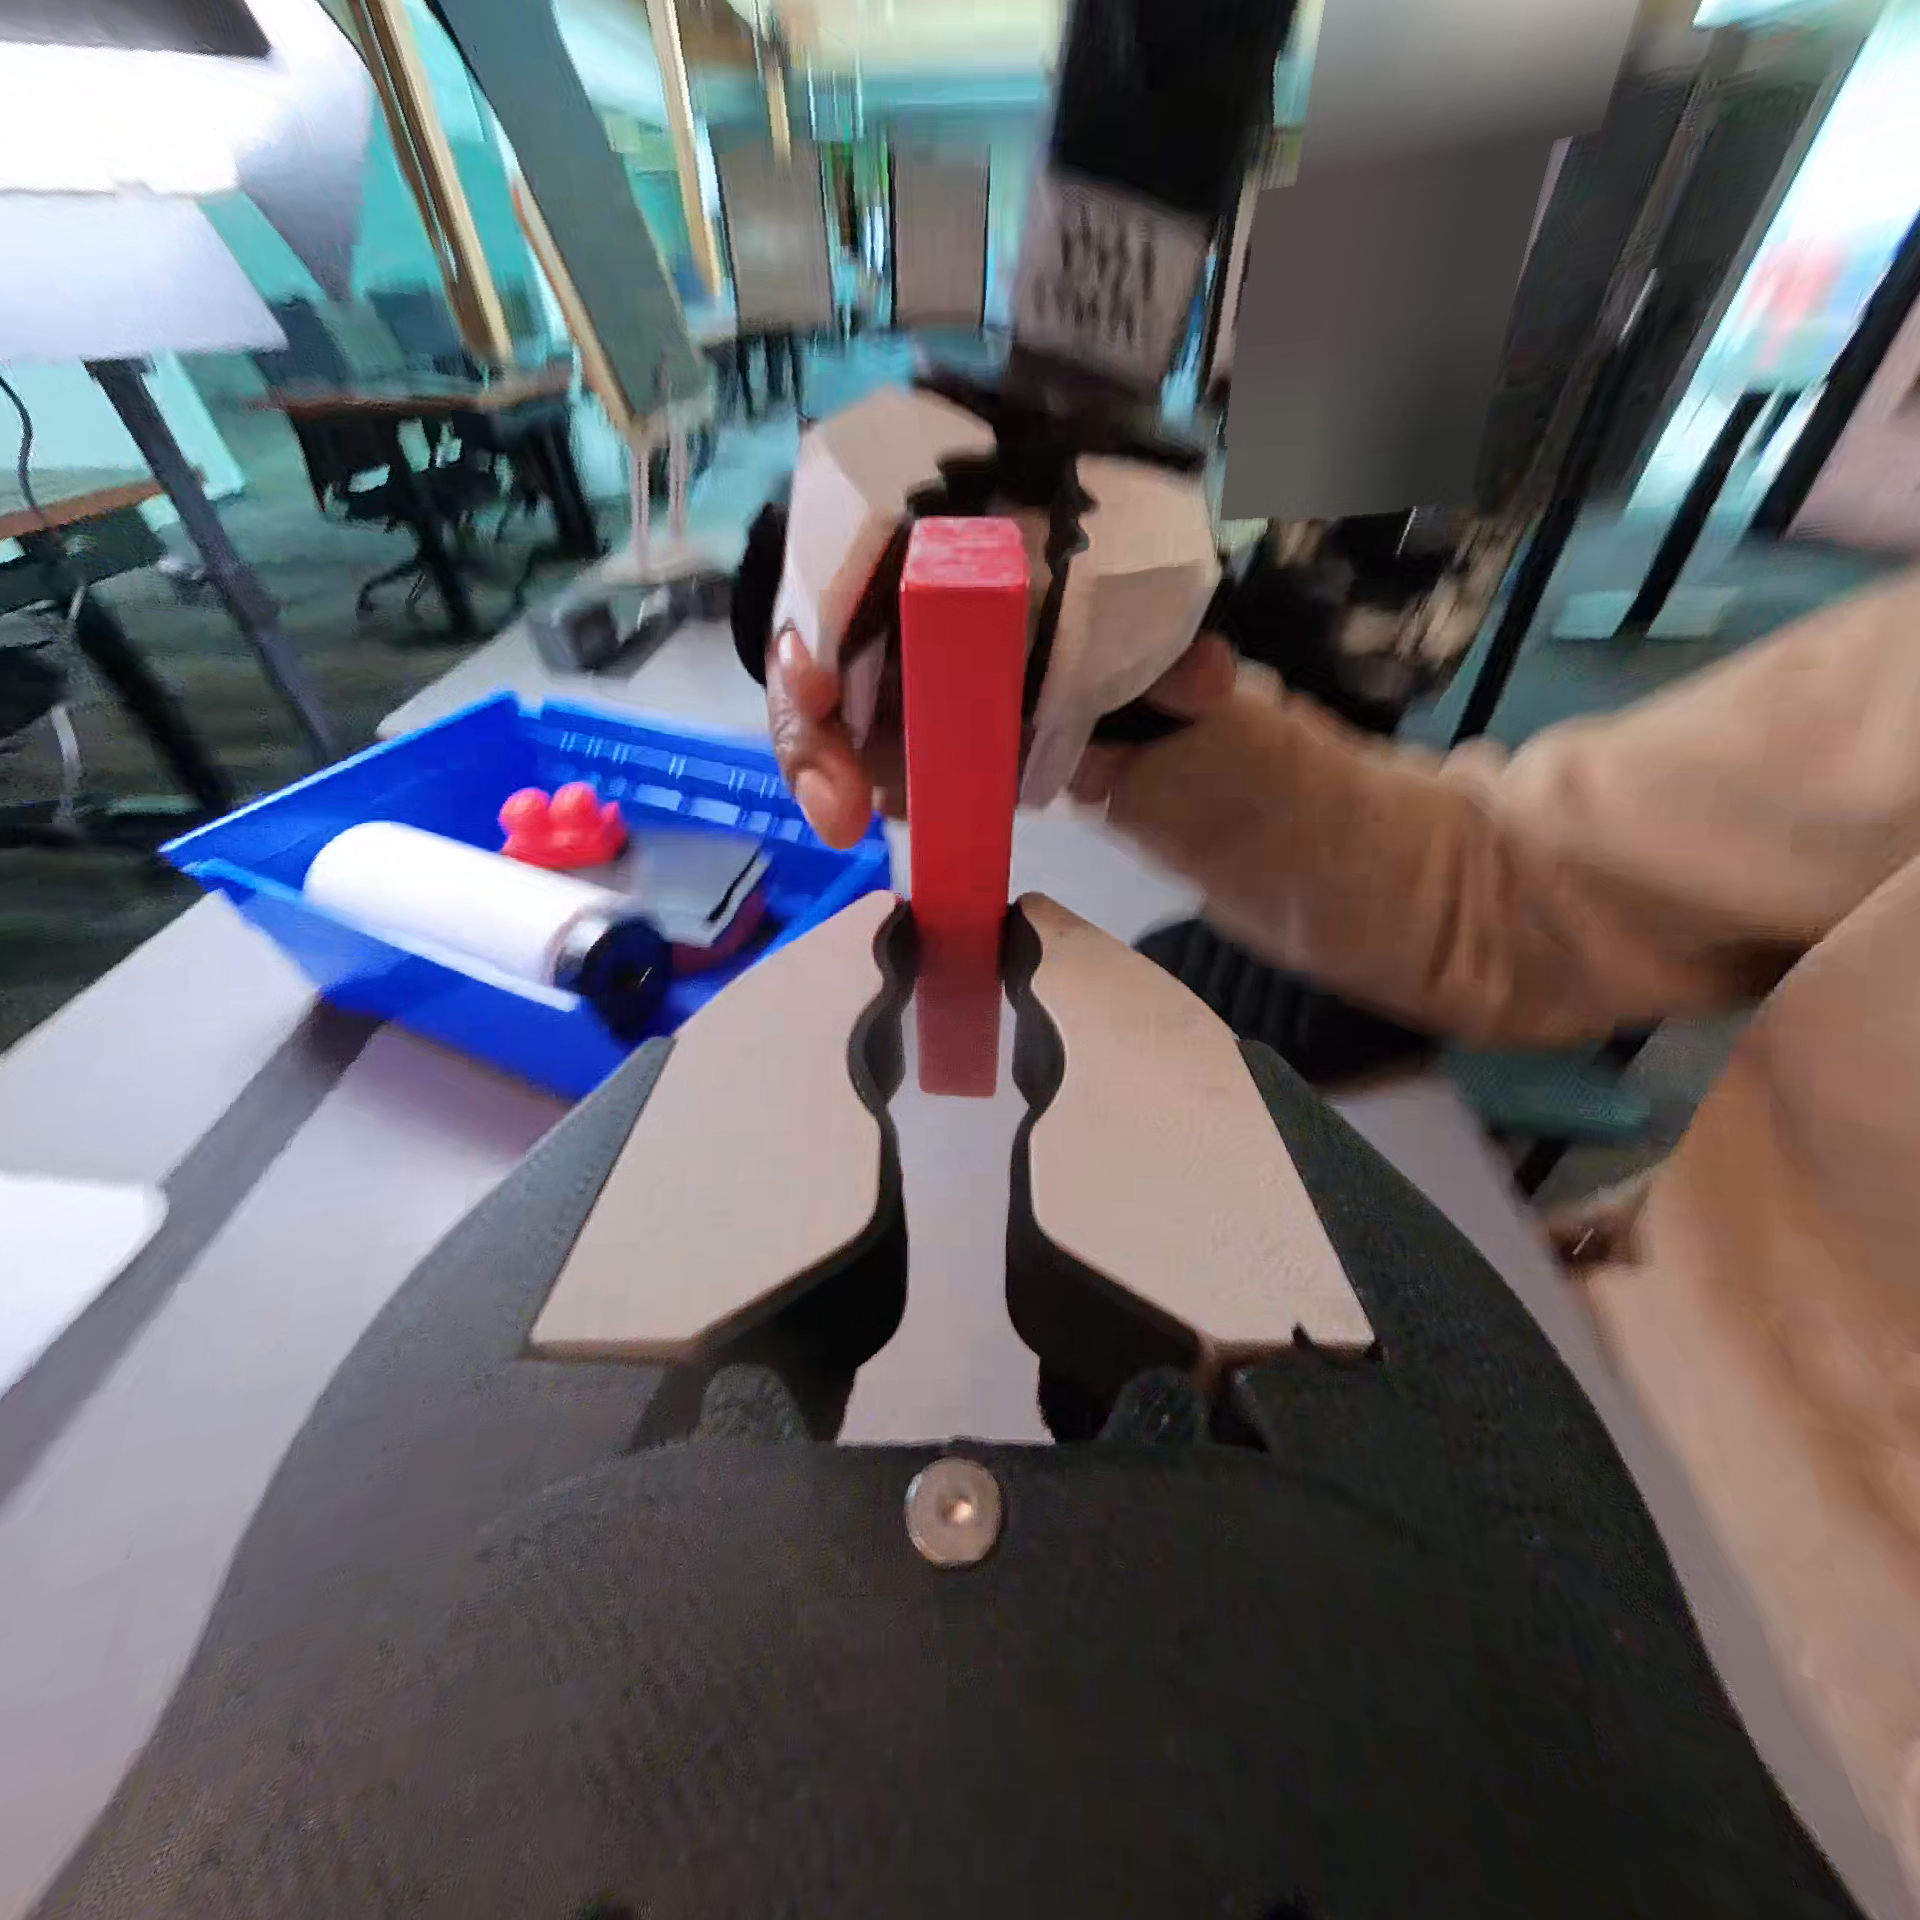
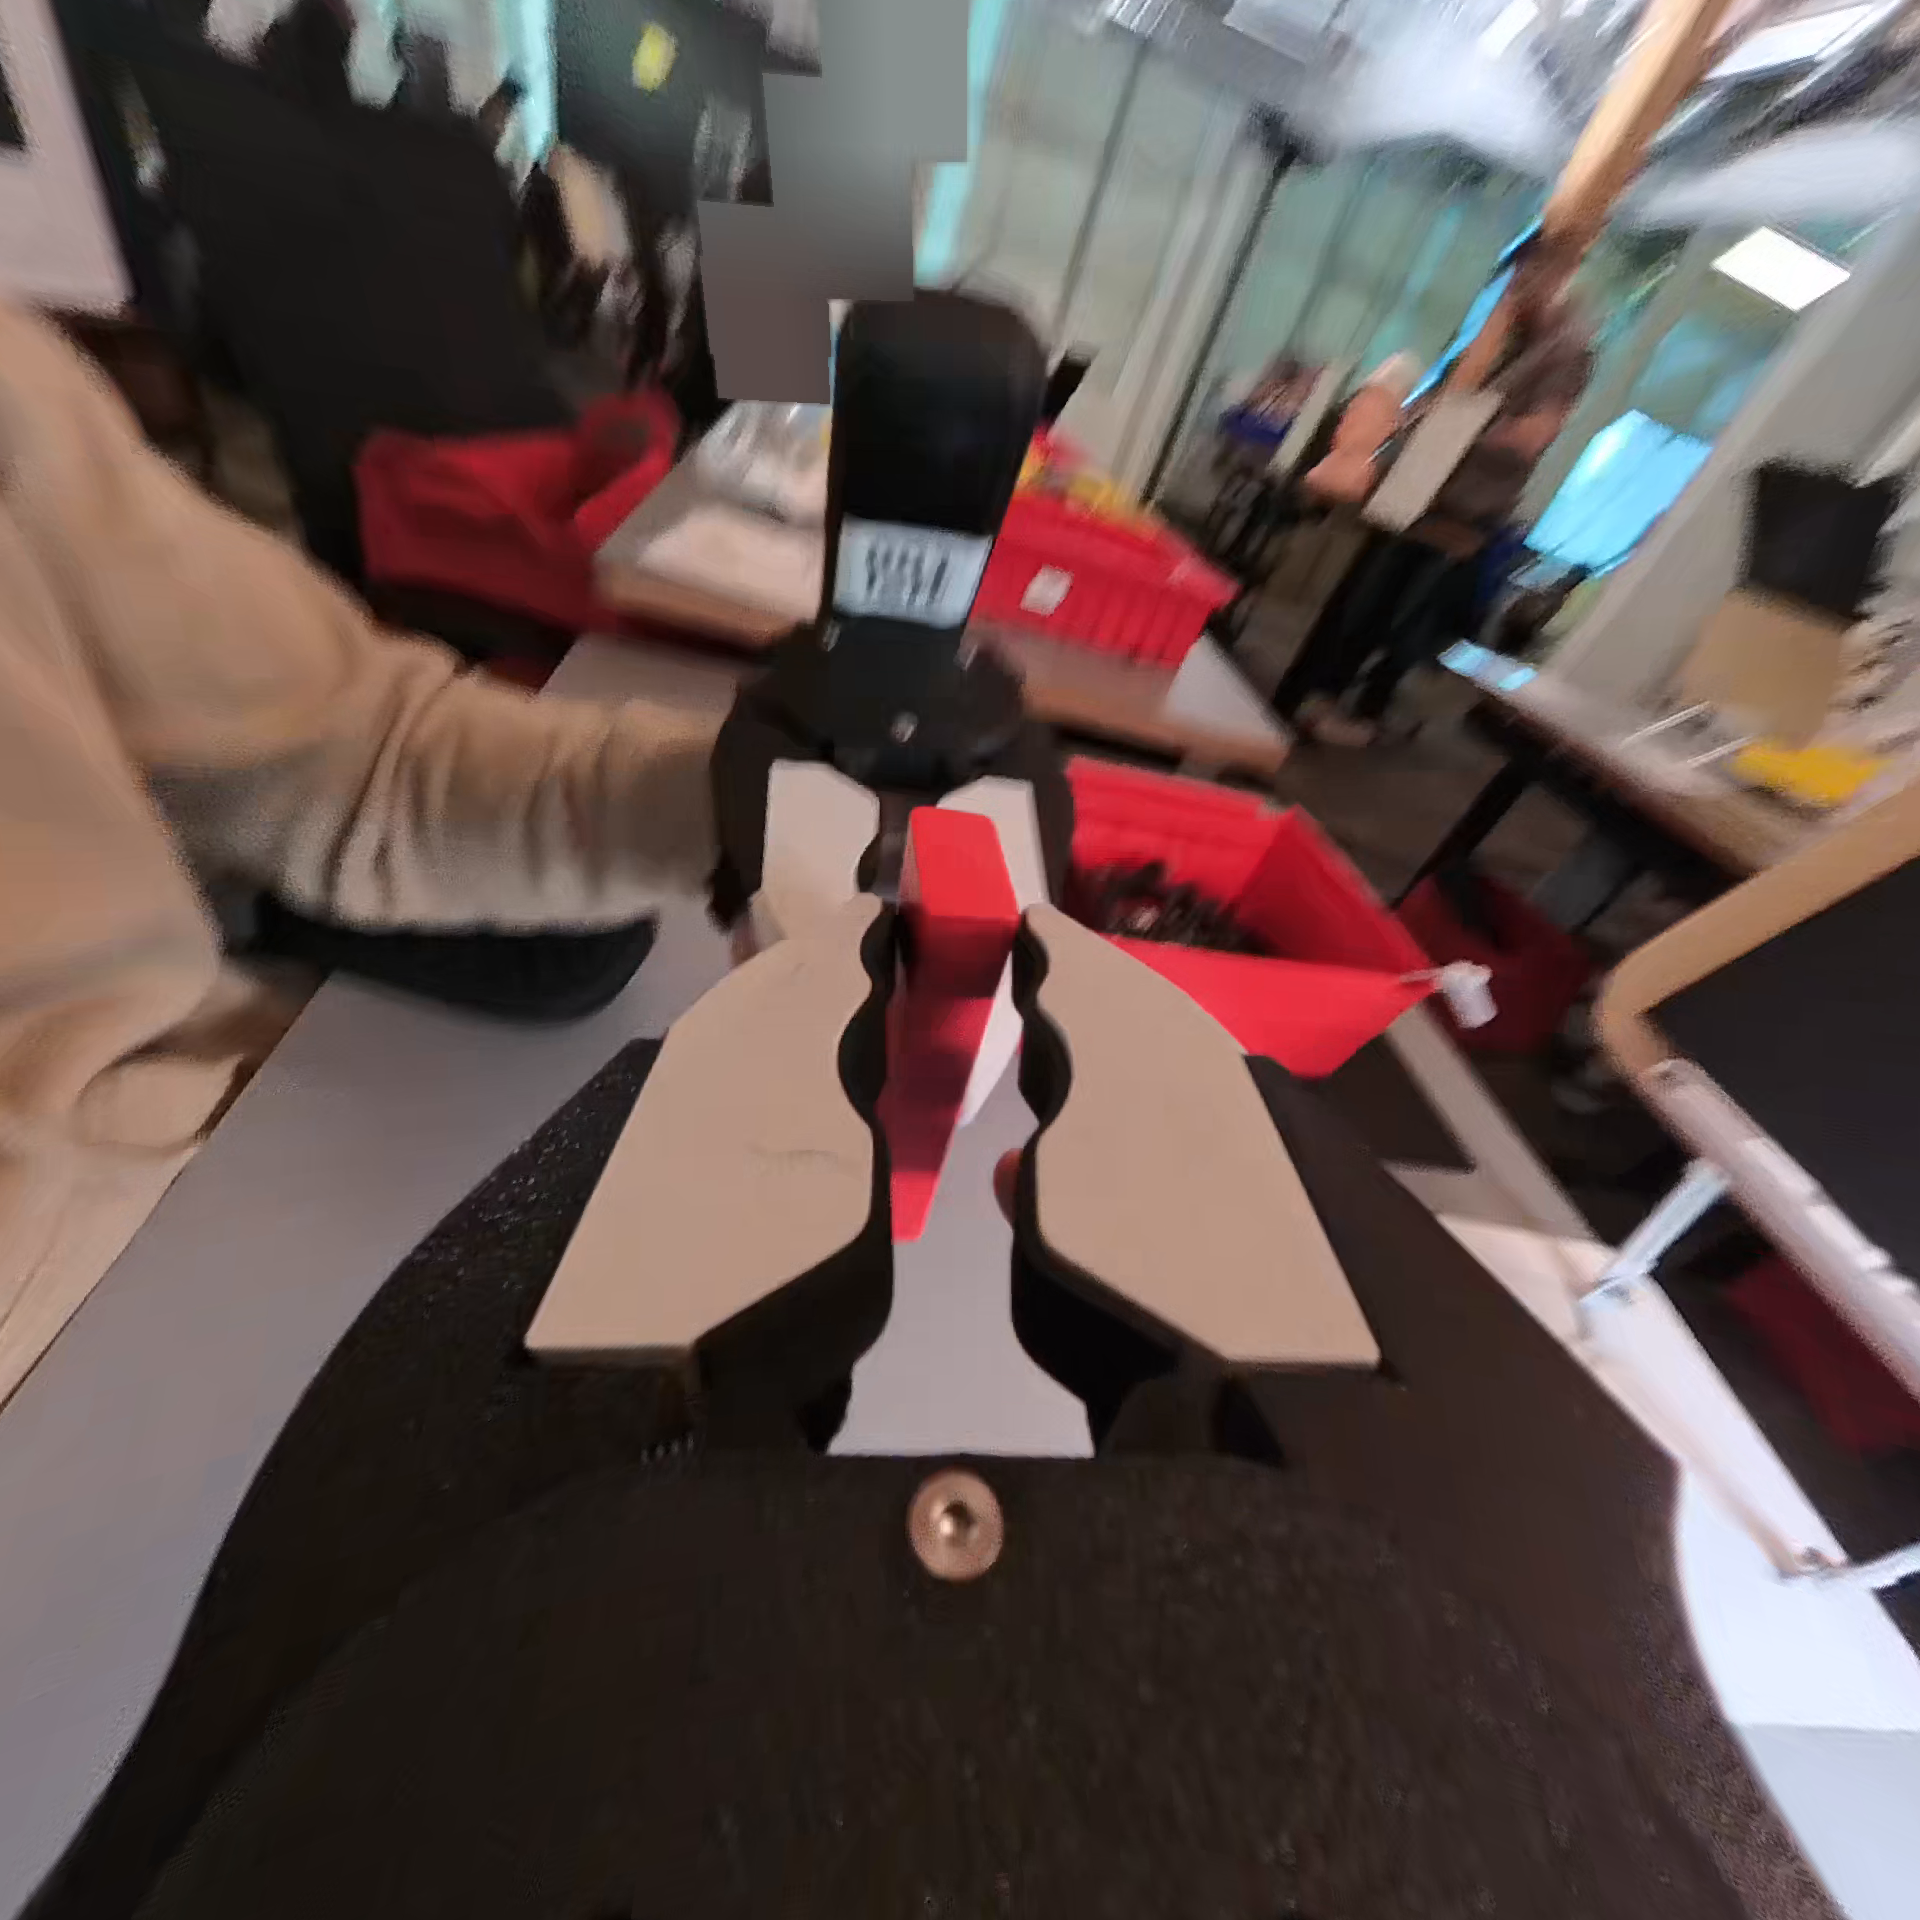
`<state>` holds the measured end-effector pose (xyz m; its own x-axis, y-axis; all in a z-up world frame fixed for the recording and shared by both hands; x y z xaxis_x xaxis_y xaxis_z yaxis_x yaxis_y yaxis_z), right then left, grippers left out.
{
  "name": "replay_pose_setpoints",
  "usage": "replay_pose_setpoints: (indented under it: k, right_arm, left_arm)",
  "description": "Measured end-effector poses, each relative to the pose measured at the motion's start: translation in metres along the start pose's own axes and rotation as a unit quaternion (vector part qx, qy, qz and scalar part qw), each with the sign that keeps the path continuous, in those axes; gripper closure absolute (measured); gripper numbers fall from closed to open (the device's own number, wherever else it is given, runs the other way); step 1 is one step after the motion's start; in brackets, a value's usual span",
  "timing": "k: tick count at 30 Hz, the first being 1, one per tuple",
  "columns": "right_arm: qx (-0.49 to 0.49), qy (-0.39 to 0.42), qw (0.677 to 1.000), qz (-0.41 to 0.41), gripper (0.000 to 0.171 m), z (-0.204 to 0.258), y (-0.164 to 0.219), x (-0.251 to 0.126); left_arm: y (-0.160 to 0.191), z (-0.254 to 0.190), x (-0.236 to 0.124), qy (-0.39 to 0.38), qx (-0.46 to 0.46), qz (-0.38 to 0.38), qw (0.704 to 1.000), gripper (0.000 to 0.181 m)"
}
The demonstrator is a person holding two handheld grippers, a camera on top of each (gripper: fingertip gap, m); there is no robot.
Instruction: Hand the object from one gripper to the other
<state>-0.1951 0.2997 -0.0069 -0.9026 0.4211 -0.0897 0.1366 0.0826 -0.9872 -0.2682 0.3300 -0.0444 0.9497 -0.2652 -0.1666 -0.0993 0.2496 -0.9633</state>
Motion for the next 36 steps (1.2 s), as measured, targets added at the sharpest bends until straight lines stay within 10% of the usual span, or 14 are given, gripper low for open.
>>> replay_pose_setpoints:
  k: [5,11,29,36]
  right_arm:
    - [0.016,0.086,0.98,-0.18,0.125,-0.016,-0.028,-0.011]
    - [0.009,0.103,0.978,-0.179,0.126,-0.011,-0.012,0.021]
    - [0.032,-0.021,0.997,-0.063,0.155,-0.004,-0.014,-0.02]
    - [0.052,-0.053,0.995,-0.063,0.155,0.003,-0.005,0.006]
  left_arm:
    - [-0.025,0.021,-0.024,0.01,-0.161,-0.221,0.962,0.165]
    - [-0.036,0.03,-0.049,0.006,-0.208,-0.378,0.902,0.165]
    - [-0.025,0.006,-0.044,-0.006,0.048,-0.066,0.997,0.117]
    - [-0.015,-0.004,-0.021,0.048,0.012,-0.072,0.996,0.123]
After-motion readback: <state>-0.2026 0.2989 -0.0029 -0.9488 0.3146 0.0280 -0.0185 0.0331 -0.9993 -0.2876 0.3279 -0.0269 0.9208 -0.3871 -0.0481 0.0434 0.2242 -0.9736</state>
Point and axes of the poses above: each gripper's, where its closed fingertips meet, x out along the fingers, y out of its underside, z = x × y across the jaws, the point moved 5 cm from there along -x, back along the fingers, and after that the axes turned 9 degrees about x, right-handed, at the moved point
